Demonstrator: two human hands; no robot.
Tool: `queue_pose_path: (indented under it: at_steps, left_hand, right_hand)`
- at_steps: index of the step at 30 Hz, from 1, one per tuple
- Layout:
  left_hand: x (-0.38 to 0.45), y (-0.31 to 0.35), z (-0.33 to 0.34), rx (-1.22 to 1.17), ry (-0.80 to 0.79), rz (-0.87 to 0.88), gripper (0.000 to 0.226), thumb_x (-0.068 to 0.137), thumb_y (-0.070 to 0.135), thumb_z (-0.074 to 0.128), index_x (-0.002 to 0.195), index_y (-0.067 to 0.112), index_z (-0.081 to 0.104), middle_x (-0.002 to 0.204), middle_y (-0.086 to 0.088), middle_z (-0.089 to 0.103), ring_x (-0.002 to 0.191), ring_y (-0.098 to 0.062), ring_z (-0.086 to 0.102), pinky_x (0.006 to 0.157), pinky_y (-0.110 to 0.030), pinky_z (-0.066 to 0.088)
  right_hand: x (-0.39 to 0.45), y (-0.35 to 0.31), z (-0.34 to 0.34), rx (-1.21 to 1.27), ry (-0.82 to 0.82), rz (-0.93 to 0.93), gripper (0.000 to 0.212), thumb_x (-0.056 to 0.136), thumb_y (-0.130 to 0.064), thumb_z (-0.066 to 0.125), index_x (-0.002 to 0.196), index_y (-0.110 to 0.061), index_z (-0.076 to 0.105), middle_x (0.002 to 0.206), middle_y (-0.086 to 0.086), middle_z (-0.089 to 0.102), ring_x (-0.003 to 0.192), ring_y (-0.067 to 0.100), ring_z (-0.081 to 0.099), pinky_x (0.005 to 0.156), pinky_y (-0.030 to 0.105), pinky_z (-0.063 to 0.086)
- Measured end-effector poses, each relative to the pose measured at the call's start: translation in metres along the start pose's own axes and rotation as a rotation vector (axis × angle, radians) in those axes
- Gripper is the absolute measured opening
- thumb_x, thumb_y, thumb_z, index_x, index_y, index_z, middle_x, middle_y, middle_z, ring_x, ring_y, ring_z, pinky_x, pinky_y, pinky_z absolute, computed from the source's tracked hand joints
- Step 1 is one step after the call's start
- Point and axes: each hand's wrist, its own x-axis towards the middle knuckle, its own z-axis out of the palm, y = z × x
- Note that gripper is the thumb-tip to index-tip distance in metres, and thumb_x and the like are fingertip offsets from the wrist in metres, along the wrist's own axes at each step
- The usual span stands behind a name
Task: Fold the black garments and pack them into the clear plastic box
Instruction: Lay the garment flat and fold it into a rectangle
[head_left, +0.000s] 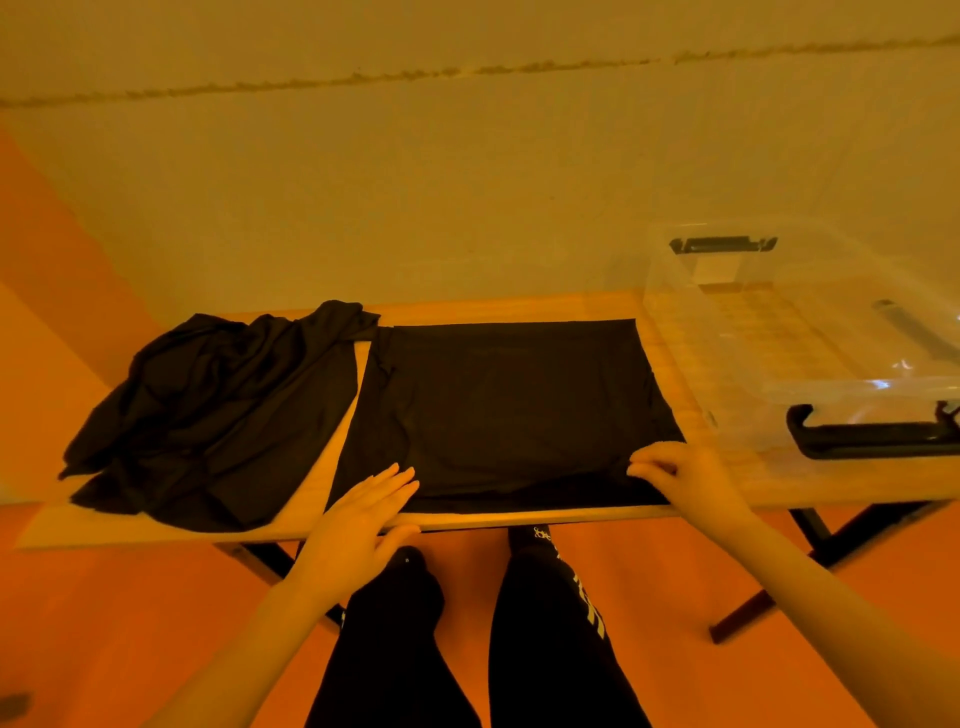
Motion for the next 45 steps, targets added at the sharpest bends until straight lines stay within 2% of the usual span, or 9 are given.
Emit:
queue_pose_path:
  at_steps: [6, 12, 16, 20, 24, 27, 32, 39, 45]
  left_hand:
    - [0.004, 0.001, -0.005, -0.095, 0.011, -0.024, 0.090, 0.079, 0.079, 0.003, 0.138, 0.023, 0.041, 0.143, 0.014, 0.032, 0.137, -0.002, 0.018, 0.113, -0.023, 0.015]
    - [0.011, 0.012, -0.009, 0.069, -0.060, 0.144, 0.060, 0.098, 0.052, 0.013, 0.138, 0.018, 0.042, 0.145, 0.008, 0.034, 0.137, -0.010, 0.024, 0.113, -0.019, -0.004]
    - [0.014, 0.014, 0.001, -0.088, -0.007, 0.093, 0.077, 0.087, 0.069, 0.007, 0.140, 0.021, 0.039, 0.142, 0.012, 0.034, 0.134, -0.003, 0.024, 0.113, -0.020, 0.018]
    - [0.024, 0.013, 0.000, -0.204, 0.189, -0.098, 0.053, 0.083, 0.052, 0.047, 0.116, 0.015, 0.065, 0.117, 0.000, 0.063, 0.112, -0.004, 0.051, 0.094, -0.017, 0.038]
    - [0.030, 0.009, -0.001, -0.200, 0.259, -0.042, 0.040, 0.082, 0.044, 0.049, 0.089, 0.014, 0.075, 0.093, 0.000, 0.072, 0.103, -0.003, 0.051, 0.090, -0.016, 0.041]
    - [0.016, 0.003, -0.007, -0.189, 0.143, 0.028, 0.063, 0.090, 0.061, 0.029, 0.108, 0.016, 0.070, 0.113, 0.010, 0.063, 0.116, 0.000, 0.042, 0.103, -0.008, 0.021]
    - [-0.008, -0.003, -0.007, 0.025, -0.010, 0.121, 0.052, 0.078, 0.051, 0.040, 0.111, 0.022, 0.067, 0.114, 0.010, 0.066, 0.108, -0.005, 0.059, 0.096, -0.016, 0.035]
    - [0.002, 0.001, -0.021, -0.291, 0.155, -0.080, 0.034, 0.079, 0.036, 0.054, 0.101, 0.018, 0.072, 0.100, 0.019, 0.060, 0.108, 0.014, 0.040, 0.091, -0.005, 0.038]
    - [0.041, -0.010, -0.069, -0.408, -0.148, -0.103, 0.008, 0.086, 0.024, 0.064, 0.085, 0.030, 0.068, 0.077, 0.038, 0.061, 0.086, 0.013, 0.058, 0.076, -0.008, 0.045]
  right_hand:
    - [0.031, -0.003, -0.002, 0.002, -0.020, 0.237, 0.010, 0.083, -0.011, 0.067, 0.075, -0.011, 0.062, 0.069, -0.002, 0.054, 0.066, 0.011, 0.050, 0.060, 0.019, 0.038]
    - [0.003, -0.030, 0.003, -0.545, -0.057, -0.369, 0.041, 0.084, -0.001, 0.061, 0.123, -0.010, 0.059, 0.129, 0.007, 0.056, 0.118, 0.027, 0.055, 0.096, 0.037, 0.045]
    - [-0.008, -0.012, 0.008, -0.624, -0.347, -0.239, 0.057, 0.097, -0.049, 0.023, 0.148, -0.024, 0.011, 0.156, -0.009, 0.005, 0.143, 0.007, 0.004, 0.114, 0.023, 0.005]
    - [-0.015, 0.006, 0.009, -0.598, -0.389, -0.266, 0.103, 0.054, -0.079, -0.032, 0.139, -0.030, -0.001, 0.147, -0.017, -0.005, 0.138, 0.002, -0.006, 0.111, 0.021, -0.004]
    - [-0.015, 0.011, 0.009, -0.560, -0.340, -0.326, 0.091, 0.069, -0.079, -0.017, 0.139, -0.030, 0.014, 0.150, -0.011, 0.015, 0.140, 0.010, 0.007, 0.113, 0.033, 0.005]
    - [-0.018, 0.013, 0.001, -0.562, -0.354, -0.305, 0.076, 0.081, -0.073, -0.001, 0.140, -0.031, 0.022, 0.148, -0.011, 0.023, 0.139, 0.009, 0.017, 0.112, 0.031, 0.015]
    - [-0.027, 0.026, 0.003, -0.546, -0.178, -0.477, 0.066, 0.059, -0.013, 0.086, 0.120, -0.019, 0.061, 0.123, 0.000, 0.062, 0.114, 0.016, 0.057, 0.091, 0.030, 0.043]
    - [-0.019, 0.011, -0.011, -0.230, -0.121, -0.246, 0.032, 0.084, -0.008, 0.065, 0.110, -0.027, 0.064, 0.107, -0.009, 0.066, 0.101, -0.001, 0.058, 0.088, 0.022, 0.052]
    - [0.025, -0.020, -0.040, -0.137, -0.323, -0.048, 0.020, 0.086, -0.016, 0.063, 0.105, -0.020, 0.067, 0.100, -0.008, 0.066, 0.078, -0.008, 0.057, 0.069, 0.006, 0.042]
